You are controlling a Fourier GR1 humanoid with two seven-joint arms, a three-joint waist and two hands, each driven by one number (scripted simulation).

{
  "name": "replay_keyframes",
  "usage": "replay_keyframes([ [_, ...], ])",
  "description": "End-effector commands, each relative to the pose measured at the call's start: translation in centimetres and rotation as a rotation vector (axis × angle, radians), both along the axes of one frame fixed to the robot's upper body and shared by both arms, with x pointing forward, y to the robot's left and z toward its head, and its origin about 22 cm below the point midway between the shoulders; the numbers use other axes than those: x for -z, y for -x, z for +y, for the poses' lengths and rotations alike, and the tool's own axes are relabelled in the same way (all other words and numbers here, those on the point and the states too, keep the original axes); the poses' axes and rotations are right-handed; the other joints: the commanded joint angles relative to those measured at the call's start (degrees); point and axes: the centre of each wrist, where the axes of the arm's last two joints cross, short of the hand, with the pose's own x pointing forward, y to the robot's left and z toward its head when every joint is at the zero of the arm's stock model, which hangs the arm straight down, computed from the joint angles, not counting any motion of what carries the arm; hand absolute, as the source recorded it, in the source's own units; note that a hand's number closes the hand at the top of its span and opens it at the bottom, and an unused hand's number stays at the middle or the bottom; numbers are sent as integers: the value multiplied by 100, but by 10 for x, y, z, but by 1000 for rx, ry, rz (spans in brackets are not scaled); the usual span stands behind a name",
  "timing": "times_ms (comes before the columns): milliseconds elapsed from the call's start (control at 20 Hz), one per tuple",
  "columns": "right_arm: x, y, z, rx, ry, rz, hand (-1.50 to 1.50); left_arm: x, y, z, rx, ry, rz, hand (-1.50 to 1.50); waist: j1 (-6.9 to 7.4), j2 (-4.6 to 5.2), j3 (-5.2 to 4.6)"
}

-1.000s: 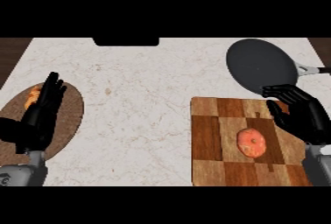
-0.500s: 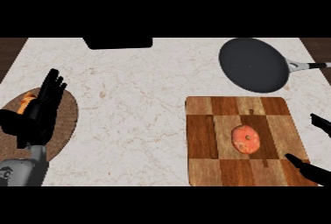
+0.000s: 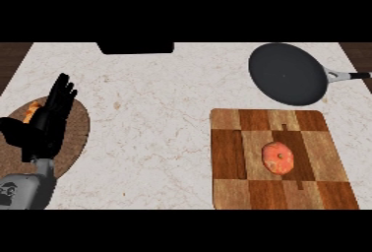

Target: Pick the squash from the cutting board and place it in the pan

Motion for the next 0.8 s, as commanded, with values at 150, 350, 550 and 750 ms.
replay_keyframes([
  [150,-68,-8,29,32,131,81,-150,1,-3,-14,31,1,6,0,159,18,18],
  [350,-94,-11,49,41,188,54,-150,8,-16,-10,21,1,-6,0,151,25,18],
  [550,-82,-30,88,-9,115,102,-150,-5,-27,-11,47,-1,-12,0,301,58,18],
  [750,-88,-32,99,-109,73,151,-150,5,-17,-9,44,7,-5,0,226,35,19],
])
